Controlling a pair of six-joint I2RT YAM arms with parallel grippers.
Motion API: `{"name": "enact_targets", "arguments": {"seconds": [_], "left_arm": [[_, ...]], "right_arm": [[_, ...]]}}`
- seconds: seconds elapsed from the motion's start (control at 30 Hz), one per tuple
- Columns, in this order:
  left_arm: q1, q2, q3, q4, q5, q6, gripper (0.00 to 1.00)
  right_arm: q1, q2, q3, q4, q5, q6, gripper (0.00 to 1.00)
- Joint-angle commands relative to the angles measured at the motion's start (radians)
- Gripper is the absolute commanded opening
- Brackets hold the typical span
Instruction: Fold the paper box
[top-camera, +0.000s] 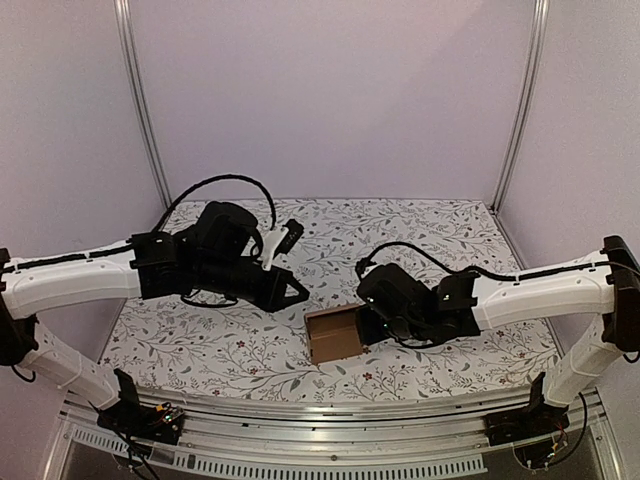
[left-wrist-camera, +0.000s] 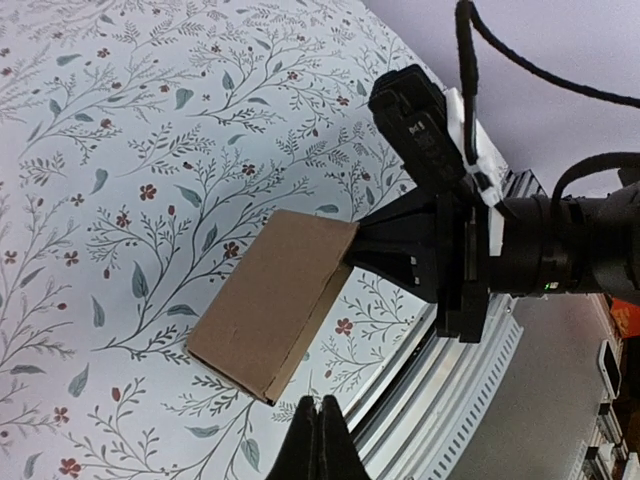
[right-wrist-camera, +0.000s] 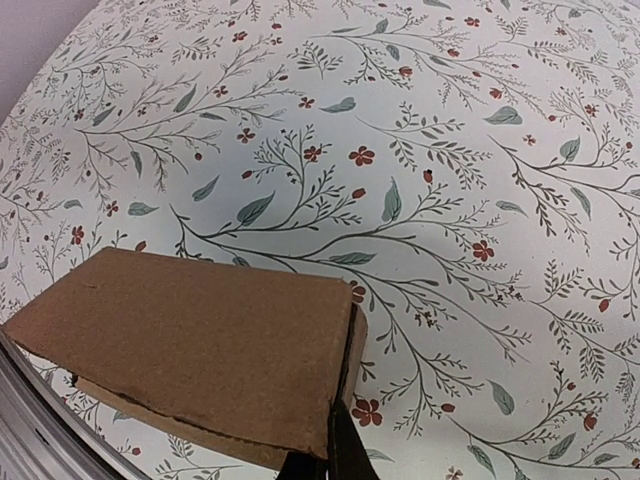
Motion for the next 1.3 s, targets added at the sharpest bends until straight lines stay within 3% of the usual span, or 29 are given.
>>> {"name": "enact_targets", "arguments": {"seconds": [0.0,0.4,0.87,0.93,1.07,1.27], "left_arm": [[0.051,0.048,-0.041,0.147,0.14,-0.035,0.0],[0.072,0.176,-0.058,0.221,0.237,-0.048,0.0],[0.076,0.222,-0.143,0.285,0.22,-0.071,0.0],[0.077,0.222,-0.157,0.298,0.218,-0.077,0.0],[0.077,0.222,-0.179,0.317,0.214,-0.089,0.0],[0.077,0.22,-0.195,0.335,0.204,-0.097,0.0]], "right_arm": [[0.017,0.031,-0.031,-0.054,0.003,-0.057,0.0],[0.02,0.038,-0.029,-0.041,0.006,-0.06,0.0],[0.034,0.038,-0.022,-0.041,0.006,-0.062,0.02],[0.036,0.035,-0.022,-0.043,0.006,-0.062,0.08],[0.04,0.019,-0.025,-0.043,0.006,-0.062,0.28],[0.04,-0.033,-0.031,-0.047,-0.009,-0.073,0.43]]}}
